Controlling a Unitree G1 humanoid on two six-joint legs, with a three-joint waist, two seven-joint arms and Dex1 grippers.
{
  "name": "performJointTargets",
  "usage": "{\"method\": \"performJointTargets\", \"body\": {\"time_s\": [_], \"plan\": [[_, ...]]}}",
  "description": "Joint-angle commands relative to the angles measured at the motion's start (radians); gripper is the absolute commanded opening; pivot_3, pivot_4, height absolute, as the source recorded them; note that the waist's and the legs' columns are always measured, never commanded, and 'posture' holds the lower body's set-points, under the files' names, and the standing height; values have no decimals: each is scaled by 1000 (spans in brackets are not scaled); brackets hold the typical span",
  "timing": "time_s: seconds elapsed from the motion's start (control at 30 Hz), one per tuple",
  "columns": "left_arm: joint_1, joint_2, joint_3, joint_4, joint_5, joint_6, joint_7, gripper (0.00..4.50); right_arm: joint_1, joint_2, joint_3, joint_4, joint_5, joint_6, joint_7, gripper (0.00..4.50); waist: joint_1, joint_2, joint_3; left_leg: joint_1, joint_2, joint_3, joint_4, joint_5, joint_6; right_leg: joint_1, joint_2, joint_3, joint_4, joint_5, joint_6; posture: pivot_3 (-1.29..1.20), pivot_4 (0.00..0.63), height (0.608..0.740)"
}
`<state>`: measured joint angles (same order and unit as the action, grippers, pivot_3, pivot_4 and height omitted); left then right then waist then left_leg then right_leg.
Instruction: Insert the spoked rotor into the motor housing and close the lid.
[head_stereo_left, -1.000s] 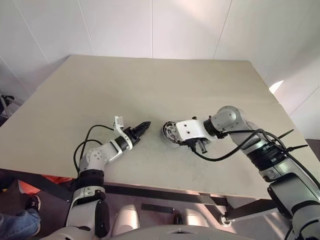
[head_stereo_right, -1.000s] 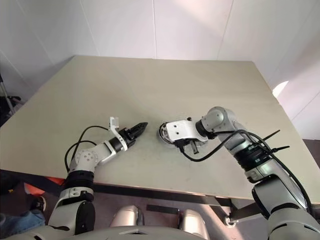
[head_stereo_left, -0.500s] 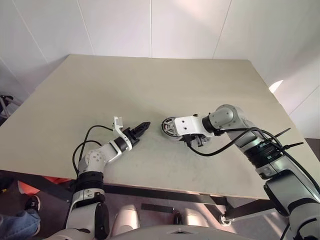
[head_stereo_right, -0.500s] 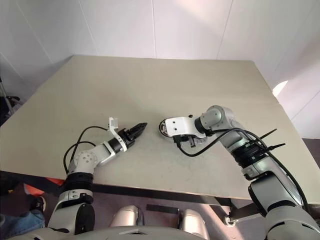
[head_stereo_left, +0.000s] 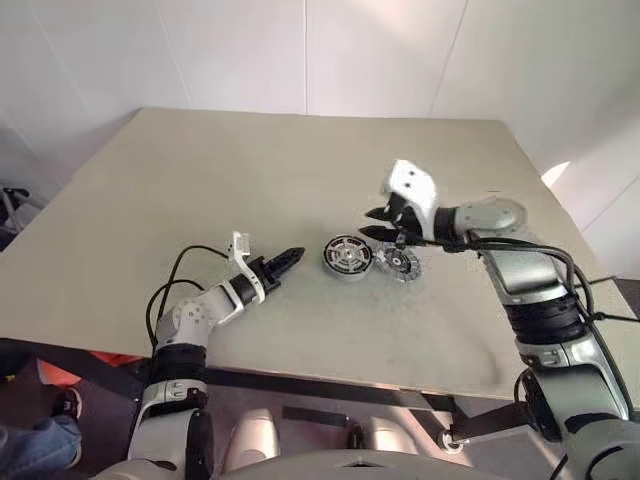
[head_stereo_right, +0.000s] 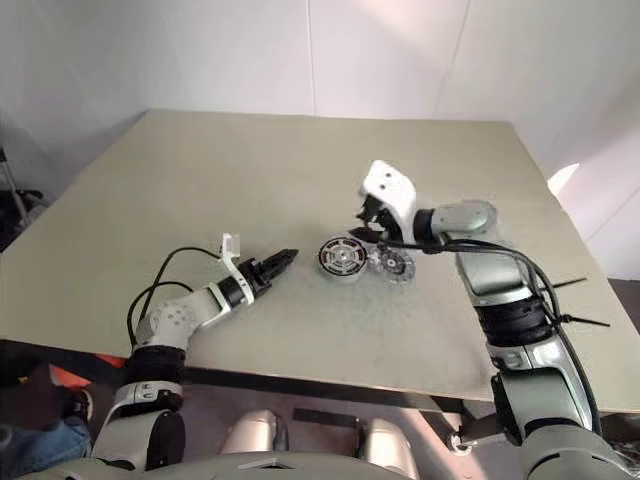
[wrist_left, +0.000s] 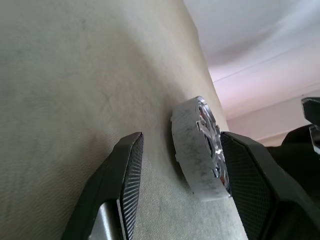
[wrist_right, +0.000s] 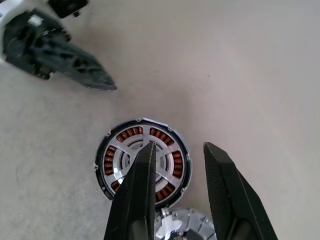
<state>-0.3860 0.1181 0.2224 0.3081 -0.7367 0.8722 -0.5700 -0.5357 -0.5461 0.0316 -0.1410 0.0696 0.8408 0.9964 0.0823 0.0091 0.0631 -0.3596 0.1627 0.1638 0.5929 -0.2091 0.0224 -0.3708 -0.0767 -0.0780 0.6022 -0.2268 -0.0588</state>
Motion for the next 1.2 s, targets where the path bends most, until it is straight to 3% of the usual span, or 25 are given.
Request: {"method": "performJointTargets", "body": {"time_s": [0.03, 0.2, 0.33, 0.43, 0.53, 0.63, 0.87, 1.2], "plan": [[-28, 45, -62, -37, 43, -6, -51, 2622, 74, 14, -188, -162, 123, 276, -68, 1637, 8, 0, 0, 0, 0, 0, 0, 0, 0, -1, 0, 0, 0, 0, 0, 0, 0, 740], [-116, 85, -100, 61, 91, -37, -103, 2622, 195, 92, -514, -411, 331, 720, -57, 1637, 26, 2, 1, 0, 0, 0, -7, 3, -4, -3, 1, 1, 0, -1, 0, 0, 0, 740], [-158, 84, -143, 134, 134, -47, -153, 2622, 312, 214, -734, -380, 463, 774, -212, 1637, 41, 1, 1, 10, -1, 1, -13, 5, -8, 2, 1, 1, -2, -5, 7, 0, 0, 740], [-166, 74, -160, 145, 149, -43, -171, 2622, 353, 297, -816, -342, 526, 774, -380, 1637, 46, 3, 0, 11, -2, 1, -18, 8, -14, 2, 0, 1, -5, -6, 8, 0, 0, 740], [-170, 67, -179, 152, 167, -40, -186, 2622, 382, 357, -859, -324, 576, 774, -508, 1637, 47, 5, -1, 11, -3, 1, -20, 9, -15, 2, 0, 1, -5, -6, 8, 0, 0, 740], [-174, 68, -189, 157, 183, -39, -197, 2622, 371, 424, -908, -315, 634, 774, -605, 2193, 49, 8, -2, 11, -3, 1, -23, 10, -16, 2, 0, 1, -8, -6, 8, 0, 0, 740], [-175, 77, -184, 161, 202, -37, -207, 2622, 315, 547, -991, -244, 731, 774, -836, 4482, 48, 9, -5, 13, -4, 1, -28, 10, -17, 4, 0, 1, -13, -5, 8, 0, 0, 740], [-165, 92, -176, 149, 215, -36, -202, 2622, 259, 586, -984, -183, 823, 774, -942, 4482, 42, 8, -6, 21, -4, 1, -33, 13, -22, 8, 0, 1, -14, -6, 8, 0, 0, 740]]}}
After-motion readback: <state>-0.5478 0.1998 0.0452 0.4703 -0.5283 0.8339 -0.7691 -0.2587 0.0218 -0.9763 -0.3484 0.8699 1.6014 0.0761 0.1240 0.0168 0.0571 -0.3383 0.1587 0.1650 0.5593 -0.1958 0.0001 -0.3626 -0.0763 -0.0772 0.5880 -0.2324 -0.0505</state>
